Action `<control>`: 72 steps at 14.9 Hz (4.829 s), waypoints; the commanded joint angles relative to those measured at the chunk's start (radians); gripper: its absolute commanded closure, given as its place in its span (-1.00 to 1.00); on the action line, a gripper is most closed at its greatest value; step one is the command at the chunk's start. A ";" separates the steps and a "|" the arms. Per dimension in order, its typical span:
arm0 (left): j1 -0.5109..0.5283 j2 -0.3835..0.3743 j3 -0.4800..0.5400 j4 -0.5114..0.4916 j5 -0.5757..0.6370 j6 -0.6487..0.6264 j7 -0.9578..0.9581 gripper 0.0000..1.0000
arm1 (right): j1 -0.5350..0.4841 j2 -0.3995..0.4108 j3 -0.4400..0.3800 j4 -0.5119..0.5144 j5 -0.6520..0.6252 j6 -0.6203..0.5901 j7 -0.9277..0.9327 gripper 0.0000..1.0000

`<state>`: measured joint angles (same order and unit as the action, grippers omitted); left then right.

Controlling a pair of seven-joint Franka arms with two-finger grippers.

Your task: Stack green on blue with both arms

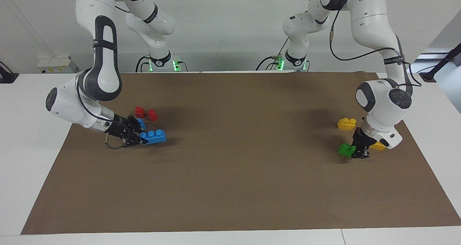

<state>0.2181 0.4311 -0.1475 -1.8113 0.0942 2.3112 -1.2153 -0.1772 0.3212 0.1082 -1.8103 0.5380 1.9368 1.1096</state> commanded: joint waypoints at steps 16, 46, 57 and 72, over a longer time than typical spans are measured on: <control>-0.247 -0.294 -0.012 0.007 -0.099 -0.375 -0.352 1.00 | 0.624 0.055 0.015 -0.144 0.172 0.626 0.519 1.00; -0.732 -0.187 -0.006 -0.200 0.101 0.019 -1.145 1.00 | 0.644 0.076 0.016 -0.178 0.174 0.692 0.516 1.00; -0.668 -0.265 -0.011 -0.198 0.170 -0.059 -0.959 -1.00 | 0.589 0.070 0.015 -0.153 0.226 0.644 0.542 -0.98; -0.274 -0.437 -0.001 -0.057 0.006 -0.291 0.012 -1.00 | -0.011 -0.174 -0.007 0.060 -0.254 -0.229 -0.552 -1.00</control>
<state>-0.1012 0.0264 -0.1440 -1.8684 0.1290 2.0528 -1.3741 -0.1449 0.1562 0.0906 -1.8145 0.3457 1.8010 0.7171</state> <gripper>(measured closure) 0.000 0.000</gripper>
